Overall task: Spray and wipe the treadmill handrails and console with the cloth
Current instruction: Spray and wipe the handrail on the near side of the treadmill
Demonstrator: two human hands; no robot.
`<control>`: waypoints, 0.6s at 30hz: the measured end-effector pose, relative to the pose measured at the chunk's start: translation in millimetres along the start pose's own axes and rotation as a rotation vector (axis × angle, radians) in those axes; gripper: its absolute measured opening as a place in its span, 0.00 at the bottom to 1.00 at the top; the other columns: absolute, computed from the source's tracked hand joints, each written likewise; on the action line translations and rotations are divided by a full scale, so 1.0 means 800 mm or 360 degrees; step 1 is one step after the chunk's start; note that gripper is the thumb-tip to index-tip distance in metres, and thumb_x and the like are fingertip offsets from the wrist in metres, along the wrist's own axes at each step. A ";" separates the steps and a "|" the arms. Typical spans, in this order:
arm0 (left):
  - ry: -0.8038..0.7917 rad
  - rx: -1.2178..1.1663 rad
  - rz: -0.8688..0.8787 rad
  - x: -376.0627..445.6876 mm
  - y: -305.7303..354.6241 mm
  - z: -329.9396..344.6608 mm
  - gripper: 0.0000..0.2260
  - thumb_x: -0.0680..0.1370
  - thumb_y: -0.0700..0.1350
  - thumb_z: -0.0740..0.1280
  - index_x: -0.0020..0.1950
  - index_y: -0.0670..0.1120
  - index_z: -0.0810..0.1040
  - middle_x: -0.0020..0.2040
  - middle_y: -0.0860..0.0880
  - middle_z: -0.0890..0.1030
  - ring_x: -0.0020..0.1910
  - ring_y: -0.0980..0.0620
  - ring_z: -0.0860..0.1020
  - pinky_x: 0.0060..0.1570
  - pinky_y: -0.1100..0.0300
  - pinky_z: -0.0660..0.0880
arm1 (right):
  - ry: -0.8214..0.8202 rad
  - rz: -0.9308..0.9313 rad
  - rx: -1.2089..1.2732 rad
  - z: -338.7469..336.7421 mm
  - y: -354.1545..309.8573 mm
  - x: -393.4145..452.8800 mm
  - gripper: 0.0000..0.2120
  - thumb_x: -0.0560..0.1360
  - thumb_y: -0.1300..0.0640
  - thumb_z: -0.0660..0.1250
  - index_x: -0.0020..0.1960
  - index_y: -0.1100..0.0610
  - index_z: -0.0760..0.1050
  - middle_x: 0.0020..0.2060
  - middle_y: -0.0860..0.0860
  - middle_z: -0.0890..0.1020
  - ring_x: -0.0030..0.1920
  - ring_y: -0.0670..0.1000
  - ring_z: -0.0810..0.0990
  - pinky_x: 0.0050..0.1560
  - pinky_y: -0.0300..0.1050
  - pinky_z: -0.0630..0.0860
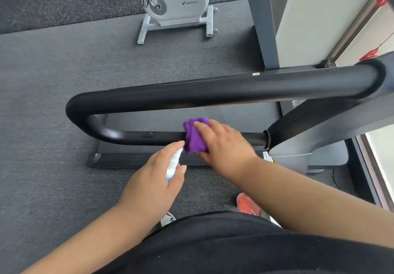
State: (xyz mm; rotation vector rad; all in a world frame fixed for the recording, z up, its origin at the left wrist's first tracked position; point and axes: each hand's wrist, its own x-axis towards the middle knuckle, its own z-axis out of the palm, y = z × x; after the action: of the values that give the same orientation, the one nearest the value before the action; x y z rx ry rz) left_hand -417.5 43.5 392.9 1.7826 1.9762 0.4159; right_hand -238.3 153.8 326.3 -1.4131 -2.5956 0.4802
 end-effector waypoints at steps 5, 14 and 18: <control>-0.0036 -0.0016 -0.0010 -0.005 -0.004 0.000 0.23 0.79 0.57 0.60 0.68 0.73 0.54 0.63 0.68 0.69 0.60 0.62 0.71 0.53 0.65 0.65 | 0.0143 0.0343 0.0001 -0.022 0.061 -0.025 0.28 0.73 0.33 0.55 0.65 0.49 0.72 0.59 0.54 0.80 0.60 0.60 0.77 0.70 0.62 0.64; 0.0048 0.0010 0.0079 -0.011 -0.007 -0.005 0.22 0.78 0.54 0.63 0.68 0.70 0.58 0.62 0.66 0.67 0.62 0.62 0.69 0.54 0.64 0.66 | 0.0082 -0.0133 0.0007 0.011 -0.044 0.025 0.33 0.76 0.37 0.61 0.73 0.56 0.66 0.75 0.57 0.65 0.69 0.60 0.69 0.70 0.56 0.68; 0.0024 0.0058 0.0084 -0.013 -0.011 -0.005 0.24 0.79 0.53 0.64 0.67 0.71 0.57 0.58 0.70 0.68 0.60 0.64 0.69 0.49 0.73 0.64 | -0.0031 -0.0279 0.0020 0.014 -0.065 0.046 0.34 0.77 0.42 0.62 0.78 0.54 0.58 0.78 0.56 0.58 0.71 0.59 0.65 0.70 0.55 0.66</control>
State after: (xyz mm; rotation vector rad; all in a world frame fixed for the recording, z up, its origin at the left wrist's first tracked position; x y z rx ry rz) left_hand -426.2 32.8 393.3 1.8628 1.9627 0.4141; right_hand -302.9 155.9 332.8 -1.1682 -2.6950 0.4868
